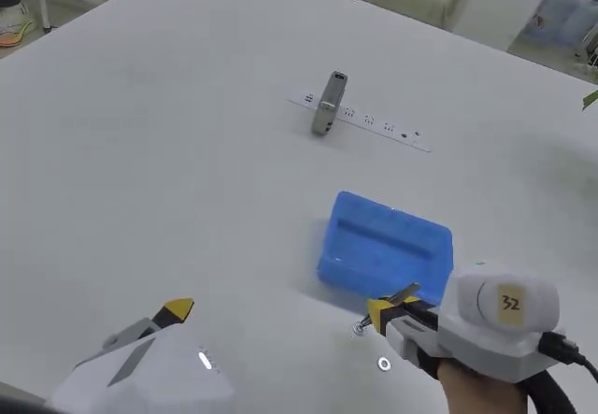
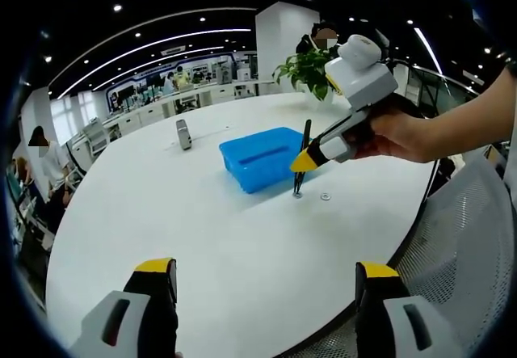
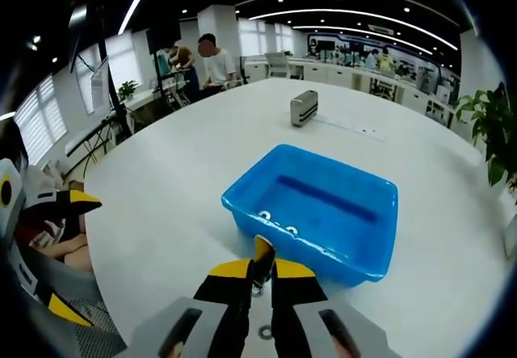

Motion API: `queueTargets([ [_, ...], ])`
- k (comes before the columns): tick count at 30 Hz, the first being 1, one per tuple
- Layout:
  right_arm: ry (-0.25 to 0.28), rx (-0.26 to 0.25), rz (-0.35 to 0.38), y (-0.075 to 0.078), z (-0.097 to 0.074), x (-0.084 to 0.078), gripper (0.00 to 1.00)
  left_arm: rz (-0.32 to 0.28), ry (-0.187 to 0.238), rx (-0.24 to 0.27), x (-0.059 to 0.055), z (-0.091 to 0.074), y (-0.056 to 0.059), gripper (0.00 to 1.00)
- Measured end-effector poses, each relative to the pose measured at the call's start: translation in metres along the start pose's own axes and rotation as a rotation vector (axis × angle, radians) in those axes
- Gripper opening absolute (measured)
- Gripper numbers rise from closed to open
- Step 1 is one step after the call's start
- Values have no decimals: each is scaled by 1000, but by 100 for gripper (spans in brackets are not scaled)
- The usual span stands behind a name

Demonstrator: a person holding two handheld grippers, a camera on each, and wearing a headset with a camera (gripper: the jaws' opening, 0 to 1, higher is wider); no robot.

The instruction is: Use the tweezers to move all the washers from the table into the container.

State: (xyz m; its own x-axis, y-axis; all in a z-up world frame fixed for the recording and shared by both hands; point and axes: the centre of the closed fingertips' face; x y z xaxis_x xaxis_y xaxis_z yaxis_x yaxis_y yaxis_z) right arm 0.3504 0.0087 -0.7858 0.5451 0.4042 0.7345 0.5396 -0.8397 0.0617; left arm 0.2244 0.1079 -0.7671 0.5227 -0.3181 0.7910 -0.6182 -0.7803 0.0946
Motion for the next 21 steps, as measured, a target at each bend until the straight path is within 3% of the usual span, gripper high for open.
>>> queueTargets([
  [12,-12,-7,72,3,-1,1,4,7,-6,-2,-1,1,0,94],
  [21,51,-3,111,9,-19,28,4,8,-5,-2,-1,1,1,94],
])
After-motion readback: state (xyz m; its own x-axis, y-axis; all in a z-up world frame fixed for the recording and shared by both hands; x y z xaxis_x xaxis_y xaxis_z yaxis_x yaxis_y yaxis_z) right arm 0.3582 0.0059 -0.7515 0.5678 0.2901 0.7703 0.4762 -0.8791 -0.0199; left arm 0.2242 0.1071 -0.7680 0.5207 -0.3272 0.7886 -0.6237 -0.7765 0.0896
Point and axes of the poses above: the centre of the closed fingertips' face, and the gripper's own axes: z roughly forward along the fingers, y roughly to its right, x roughly out of its top, and after that the axes turned 13 degrees about -x, right-handed
